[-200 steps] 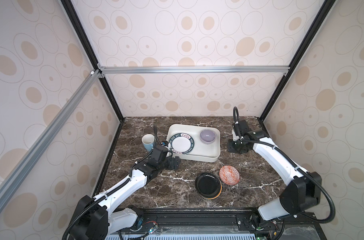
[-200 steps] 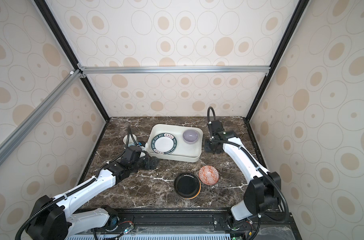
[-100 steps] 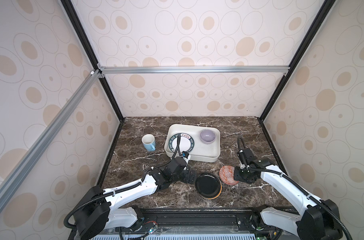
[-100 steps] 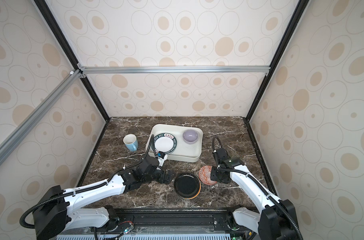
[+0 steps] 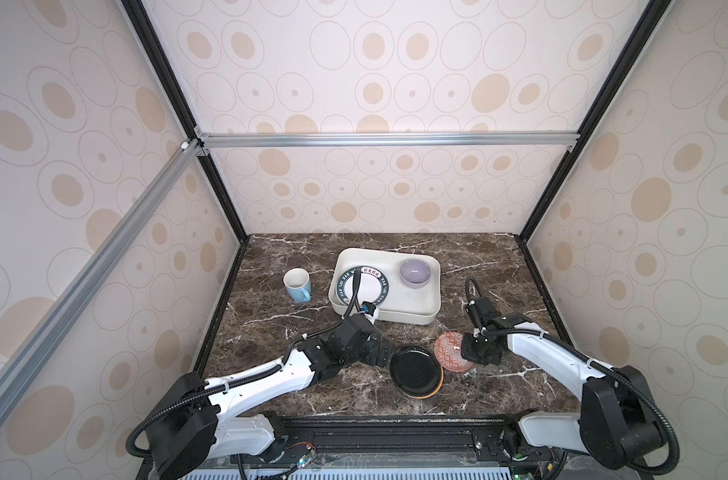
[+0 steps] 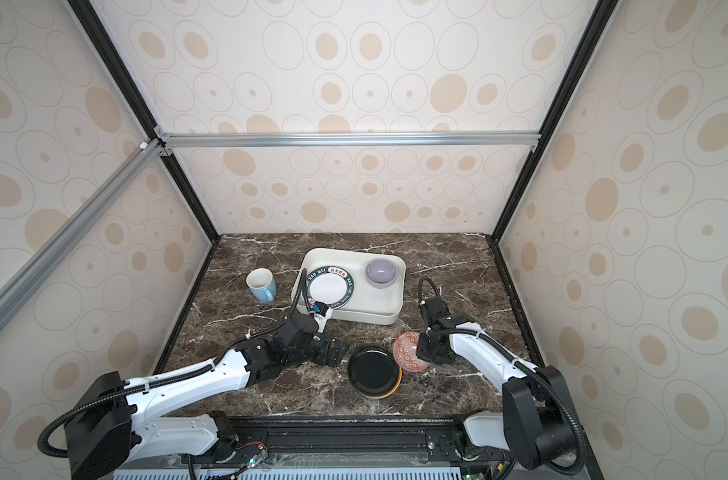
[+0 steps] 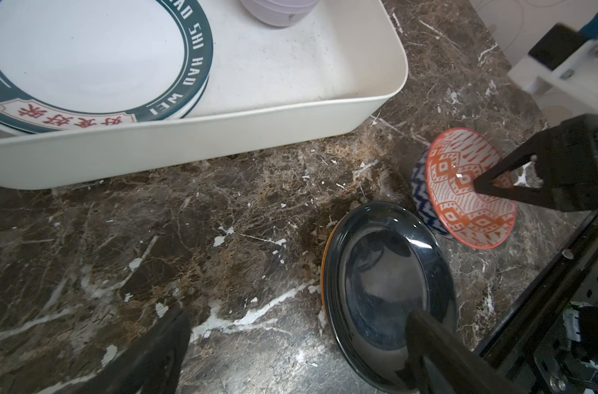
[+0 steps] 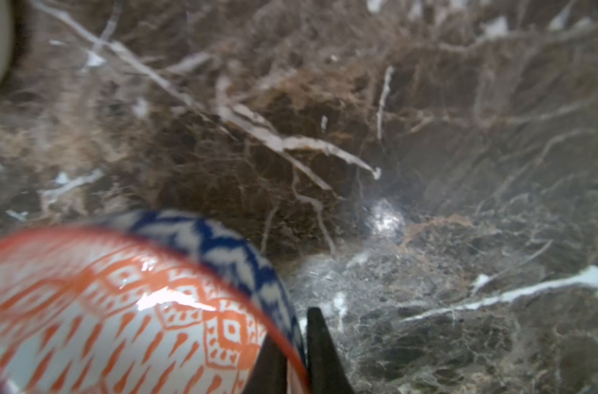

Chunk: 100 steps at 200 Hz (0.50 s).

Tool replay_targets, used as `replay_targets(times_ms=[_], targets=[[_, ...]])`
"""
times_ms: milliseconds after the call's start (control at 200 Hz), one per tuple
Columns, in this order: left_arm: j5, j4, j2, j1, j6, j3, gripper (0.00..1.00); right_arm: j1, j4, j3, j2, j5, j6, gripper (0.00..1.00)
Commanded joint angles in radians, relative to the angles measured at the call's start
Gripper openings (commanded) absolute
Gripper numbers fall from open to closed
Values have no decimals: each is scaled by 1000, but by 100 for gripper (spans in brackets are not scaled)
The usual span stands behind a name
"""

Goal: Place the mixed dishes into the plastic bin
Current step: 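Lift the orange-patterned bowl into the bin onto the lilac bowl, release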

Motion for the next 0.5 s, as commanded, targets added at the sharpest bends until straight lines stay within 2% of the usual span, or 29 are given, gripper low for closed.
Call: replay_targets(times_ms=[0, 205, 495], targets=[[-38, -26, 23, -3, 38, 65, 99, 3, -61, 32, 11, 67, -13, 3], [-35, -43, 54, 35, 69, 110, 99, -1, -123, 142, 12, 90, -33, 1], [-23, -63, 38, 128, 107, 133, 99, -1, -152, 388, 75, 34, -73, 2]])
